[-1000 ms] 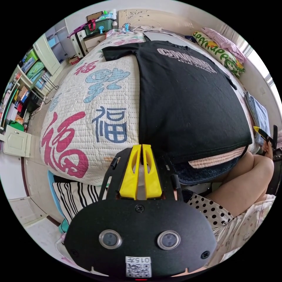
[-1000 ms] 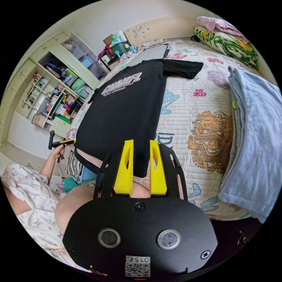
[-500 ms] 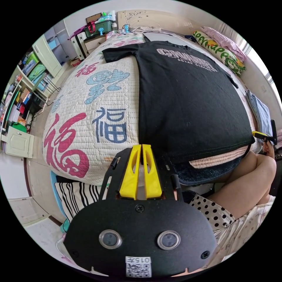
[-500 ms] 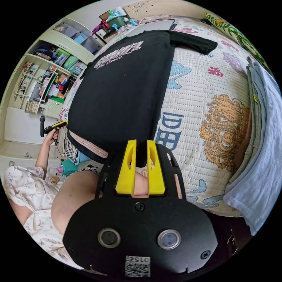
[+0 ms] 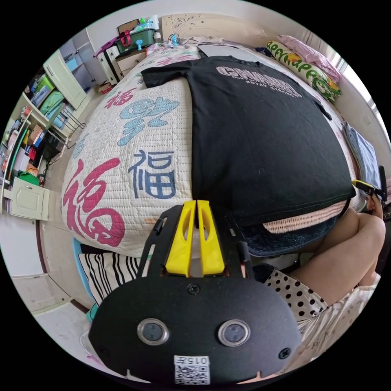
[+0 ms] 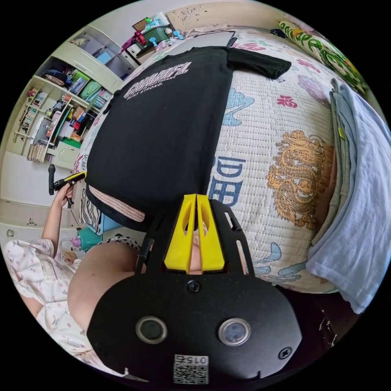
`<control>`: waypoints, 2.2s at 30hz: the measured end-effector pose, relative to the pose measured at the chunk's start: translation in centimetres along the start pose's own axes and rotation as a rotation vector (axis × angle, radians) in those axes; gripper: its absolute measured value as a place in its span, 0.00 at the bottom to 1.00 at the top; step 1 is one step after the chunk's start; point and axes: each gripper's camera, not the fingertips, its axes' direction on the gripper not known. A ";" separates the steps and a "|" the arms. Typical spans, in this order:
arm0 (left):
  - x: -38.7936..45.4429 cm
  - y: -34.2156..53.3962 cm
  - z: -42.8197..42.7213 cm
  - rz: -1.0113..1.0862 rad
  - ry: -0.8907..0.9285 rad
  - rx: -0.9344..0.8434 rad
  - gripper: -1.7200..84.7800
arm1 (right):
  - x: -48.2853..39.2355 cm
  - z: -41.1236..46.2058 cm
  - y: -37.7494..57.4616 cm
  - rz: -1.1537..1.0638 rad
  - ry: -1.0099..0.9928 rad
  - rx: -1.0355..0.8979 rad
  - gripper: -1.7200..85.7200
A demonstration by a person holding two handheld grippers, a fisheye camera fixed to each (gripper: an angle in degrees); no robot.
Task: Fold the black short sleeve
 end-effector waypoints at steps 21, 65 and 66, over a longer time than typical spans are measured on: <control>2.9 -3.2 3.6 0.275 -0.228 -0.153 0.02 | 7.5 7.8 -0.1 -0.030 0.178 -0.058 0.01; -16.3 -11.3 14.8 0.287 0.084 -0.355 0.02 | -1.7 2.1 3.7 -0.084 0.166 -0.084 0.01; -16.4 -11.1 15.0 0.289 0.079 -0.349 0.02 | -2.0 1.8 3.6 -0.083 0.164 -0.083 0.01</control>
